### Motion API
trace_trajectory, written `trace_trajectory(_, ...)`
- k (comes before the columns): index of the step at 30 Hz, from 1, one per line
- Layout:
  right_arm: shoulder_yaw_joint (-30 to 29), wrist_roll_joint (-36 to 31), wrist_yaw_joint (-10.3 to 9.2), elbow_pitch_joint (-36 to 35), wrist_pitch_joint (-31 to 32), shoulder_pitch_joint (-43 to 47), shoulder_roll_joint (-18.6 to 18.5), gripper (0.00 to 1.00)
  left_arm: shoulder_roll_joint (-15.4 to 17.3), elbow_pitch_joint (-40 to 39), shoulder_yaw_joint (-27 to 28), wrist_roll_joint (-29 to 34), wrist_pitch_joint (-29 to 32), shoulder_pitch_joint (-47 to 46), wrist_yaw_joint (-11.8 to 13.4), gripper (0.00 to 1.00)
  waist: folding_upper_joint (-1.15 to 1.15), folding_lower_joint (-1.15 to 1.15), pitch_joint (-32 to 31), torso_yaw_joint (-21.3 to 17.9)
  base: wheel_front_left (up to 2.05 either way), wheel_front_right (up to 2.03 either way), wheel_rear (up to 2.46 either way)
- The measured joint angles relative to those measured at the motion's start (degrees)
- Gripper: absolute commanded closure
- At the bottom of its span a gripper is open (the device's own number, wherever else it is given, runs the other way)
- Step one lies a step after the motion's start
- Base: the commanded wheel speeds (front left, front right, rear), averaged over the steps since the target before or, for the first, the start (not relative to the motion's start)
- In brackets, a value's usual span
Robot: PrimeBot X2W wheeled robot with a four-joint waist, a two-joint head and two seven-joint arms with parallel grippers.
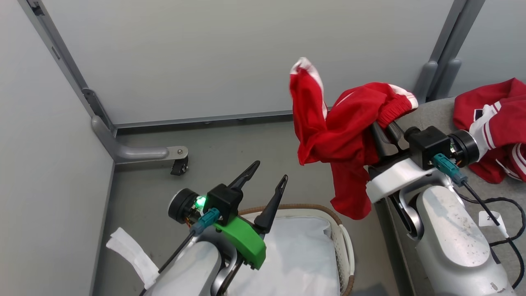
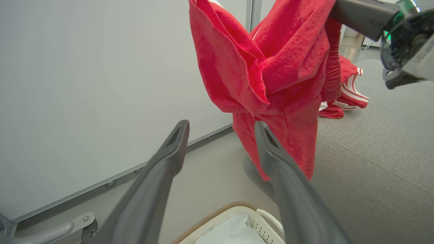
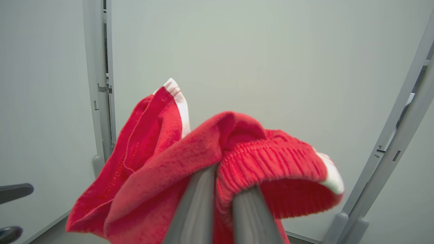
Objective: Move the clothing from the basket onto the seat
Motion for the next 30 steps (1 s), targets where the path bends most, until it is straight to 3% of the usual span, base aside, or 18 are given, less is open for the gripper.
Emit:
trace_trajectory(17,-4.7,-1.1,0.00,-1.8,0.0,3.2,0.0,1.00,-1.8,-1.3,1.7,2.6,0.0,5.6,-0.1,0.00,0.00,0.00,1.0,-1.8,0.00,0.00,0.00)
trace_trajectory(30,-7.6,-1.7,0.00,-3.1,0.0,4.6,-0.6,1.00,-1.9,-2.1,1.7,2.8,0.0,5.8,-0.1,0.00,0.00,0.00,2.8,-10.0,0.00,0.00,0.00)
